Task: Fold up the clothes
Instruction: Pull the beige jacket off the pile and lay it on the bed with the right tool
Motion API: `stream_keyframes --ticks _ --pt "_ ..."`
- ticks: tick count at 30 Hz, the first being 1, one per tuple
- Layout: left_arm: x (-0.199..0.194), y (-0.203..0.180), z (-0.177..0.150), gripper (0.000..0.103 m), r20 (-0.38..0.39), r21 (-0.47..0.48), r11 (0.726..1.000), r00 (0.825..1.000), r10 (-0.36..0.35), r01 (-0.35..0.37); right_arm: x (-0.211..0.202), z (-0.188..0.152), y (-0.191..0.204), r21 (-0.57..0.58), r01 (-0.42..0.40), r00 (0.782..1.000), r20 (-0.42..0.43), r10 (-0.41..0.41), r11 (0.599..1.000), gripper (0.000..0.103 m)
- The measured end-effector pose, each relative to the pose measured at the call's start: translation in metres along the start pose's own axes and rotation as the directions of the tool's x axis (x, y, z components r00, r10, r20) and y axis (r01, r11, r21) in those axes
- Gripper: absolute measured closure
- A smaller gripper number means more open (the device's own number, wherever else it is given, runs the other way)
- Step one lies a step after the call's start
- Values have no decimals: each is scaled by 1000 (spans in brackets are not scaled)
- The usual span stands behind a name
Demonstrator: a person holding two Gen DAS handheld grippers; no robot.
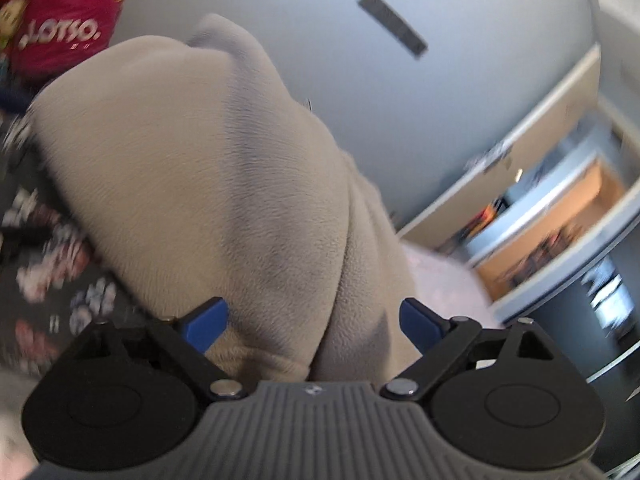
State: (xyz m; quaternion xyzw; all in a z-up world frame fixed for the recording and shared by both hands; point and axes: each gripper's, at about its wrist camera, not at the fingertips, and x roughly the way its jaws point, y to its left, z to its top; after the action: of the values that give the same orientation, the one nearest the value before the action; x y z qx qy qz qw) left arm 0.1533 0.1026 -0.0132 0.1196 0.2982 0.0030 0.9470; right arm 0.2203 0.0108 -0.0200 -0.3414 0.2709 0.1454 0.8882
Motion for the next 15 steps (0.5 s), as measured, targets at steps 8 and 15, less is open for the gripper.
stream_keyframes --ticks 8,15 --pt "4 -4 -6 4 5 60 995 997 79 -80 -16 17 -22 61 143 989 -34 -141 988 80" --pt "15 3 -6 4 -23 49 988 989 149 -147 -53 18 -77 75 381 925 -47 -378 922 82"
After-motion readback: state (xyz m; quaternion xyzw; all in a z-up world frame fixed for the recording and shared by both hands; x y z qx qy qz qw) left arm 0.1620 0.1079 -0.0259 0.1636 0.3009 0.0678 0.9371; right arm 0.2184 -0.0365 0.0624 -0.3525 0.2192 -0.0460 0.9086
